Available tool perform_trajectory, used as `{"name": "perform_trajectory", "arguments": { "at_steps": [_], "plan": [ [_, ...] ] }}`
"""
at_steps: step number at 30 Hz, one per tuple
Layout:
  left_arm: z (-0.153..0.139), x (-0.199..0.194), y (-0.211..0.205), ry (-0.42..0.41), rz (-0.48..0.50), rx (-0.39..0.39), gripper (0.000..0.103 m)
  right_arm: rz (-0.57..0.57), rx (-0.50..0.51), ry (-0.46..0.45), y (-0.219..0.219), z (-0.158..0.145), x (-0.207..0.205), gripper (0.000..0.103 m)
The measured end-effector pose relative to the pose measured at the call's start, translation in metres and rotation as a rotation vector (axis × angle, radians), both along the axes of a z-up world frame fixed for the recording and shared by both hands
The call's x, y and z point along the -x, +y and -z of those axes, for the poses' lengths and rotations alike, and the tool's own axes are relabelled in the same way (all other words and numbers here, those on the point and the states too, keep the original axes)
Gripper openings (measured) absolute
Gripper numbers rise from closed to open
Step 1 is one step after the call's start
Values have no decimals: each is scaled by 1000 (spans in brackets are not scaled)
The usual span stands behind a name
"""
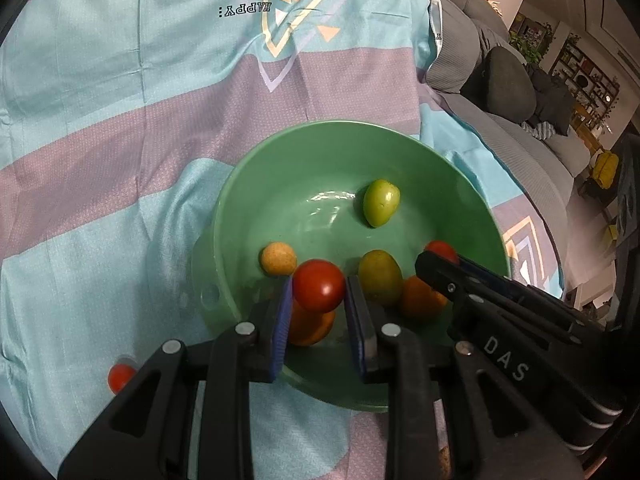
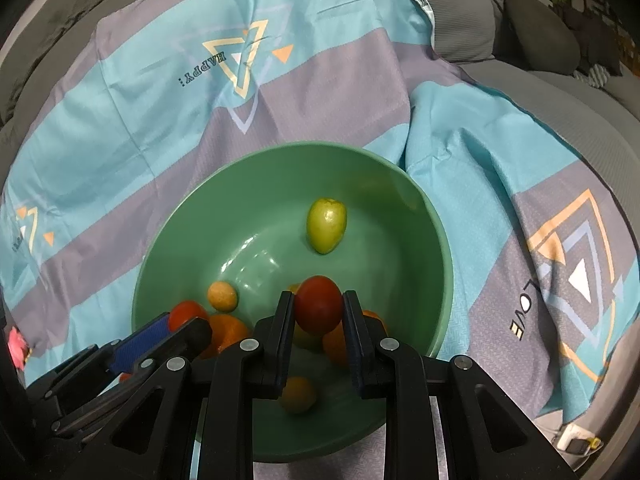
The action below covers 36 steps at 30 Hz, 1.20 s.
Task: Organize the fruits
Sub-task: 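Carry both tomatoes over the green bowl and open both grippers, then move both grippers back to the remaining red tomatoes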
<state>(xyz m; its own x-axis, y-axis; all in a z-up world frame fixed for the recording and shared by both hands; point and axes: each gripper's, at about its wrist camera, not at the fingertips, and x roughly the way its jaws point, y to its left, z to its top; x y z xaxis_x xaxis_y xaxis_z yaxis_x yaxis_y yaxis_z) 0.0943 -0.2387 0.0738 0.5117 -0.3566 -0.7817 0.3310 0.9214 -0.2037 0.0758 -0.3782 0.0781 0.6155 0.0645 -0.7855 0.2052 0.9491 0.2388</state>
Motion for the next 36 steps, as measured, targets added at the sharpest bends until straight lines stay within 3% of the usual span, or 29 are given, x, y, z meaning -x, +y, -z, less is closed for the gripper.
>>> {"name": "perform_trajectory", "arguments": {
  "at_steps": [13, 18, 21, 25, 31, 36],
  "plan": [
    [1, -1, 1, 4, 2, 12, 27, 0, 0, 0, 0, 0, 0, 26],
    [0, -3, 5, 30, 12, 60, 28, -1, -17, -2, -2, 0, 0, 26],
    [-7, -1, 13, 38, 8, 105, 37, -2, -32, -8, -3, -2, 1, 28],
    [-26, 7, 31, 19, -21, 154, 61, 14, -22, -39, -4, -12, 7, 48],
    [-57, 29, 84, -45, -122, 209, 67, -33, -2, -84, 15, -30, 15, 50],
    [-48, 37, 142, -39, -282, 149, 68, -120, -6, -123, 40, -44, 21, 50]
  ]
}}
